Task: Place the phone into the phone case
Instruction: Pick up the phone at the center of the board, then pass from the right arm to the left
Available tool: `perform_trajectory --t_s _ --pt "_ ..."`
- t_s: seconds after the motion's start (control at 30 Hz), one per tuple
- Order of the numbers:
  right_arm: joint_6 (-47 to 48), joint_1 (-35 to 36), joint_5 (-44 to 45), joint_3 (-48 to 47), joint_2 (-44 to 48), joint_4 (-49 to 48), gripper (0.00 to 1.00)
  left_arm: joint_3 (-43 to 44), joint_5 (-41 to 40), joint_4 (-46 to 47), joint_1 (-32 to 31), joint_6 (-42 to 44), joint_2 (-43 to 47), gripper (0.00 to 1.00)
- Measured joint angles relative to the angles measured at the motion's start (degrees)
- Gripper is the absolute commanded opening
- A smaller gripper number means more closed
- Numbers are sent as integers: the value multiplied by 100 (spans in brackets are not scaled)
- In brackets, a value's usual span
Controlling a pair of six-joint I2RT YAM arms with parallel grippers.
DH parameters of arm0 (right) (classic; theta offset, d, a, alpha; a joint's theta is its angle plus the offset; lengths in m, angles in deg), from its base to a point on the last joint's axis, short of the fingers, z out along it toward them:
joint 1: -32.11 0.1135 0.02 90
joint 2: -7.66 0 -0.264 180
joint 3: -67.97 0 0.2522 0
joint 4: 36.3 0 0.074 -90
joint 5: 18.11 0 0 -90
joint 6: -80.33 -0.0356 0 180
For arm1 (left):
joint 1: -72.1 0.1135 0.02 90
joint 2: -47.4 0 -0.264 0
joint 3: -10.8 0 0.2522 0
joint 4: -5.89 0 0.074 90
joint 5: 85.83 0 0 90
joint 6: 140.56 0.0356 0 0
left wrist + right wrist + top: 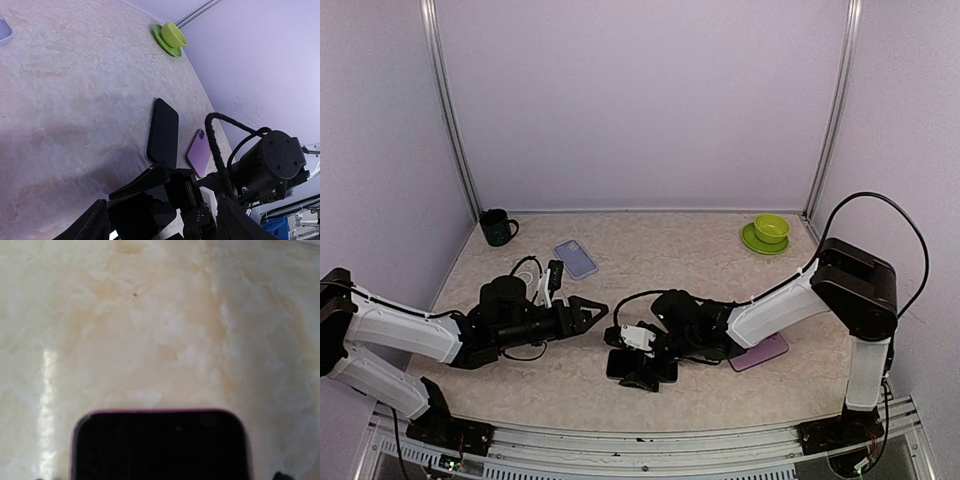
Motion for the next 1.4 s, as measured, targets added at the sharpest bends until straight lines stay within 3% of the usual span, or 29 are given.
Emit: perform_trajectory --t_s 0.6,1.0,1.4 --pt "-107 -122 -391 -221 -173 173 65 -11 -149 -122 -24 -28 -125 72" --pt "-177 -125 -66 496 393 -68 60 -46 -90 98 -24 -199 -748 71" --pt "-302 -125 588 1209 1226 -984 58 20 439 848 -149 -380 -1499 69"
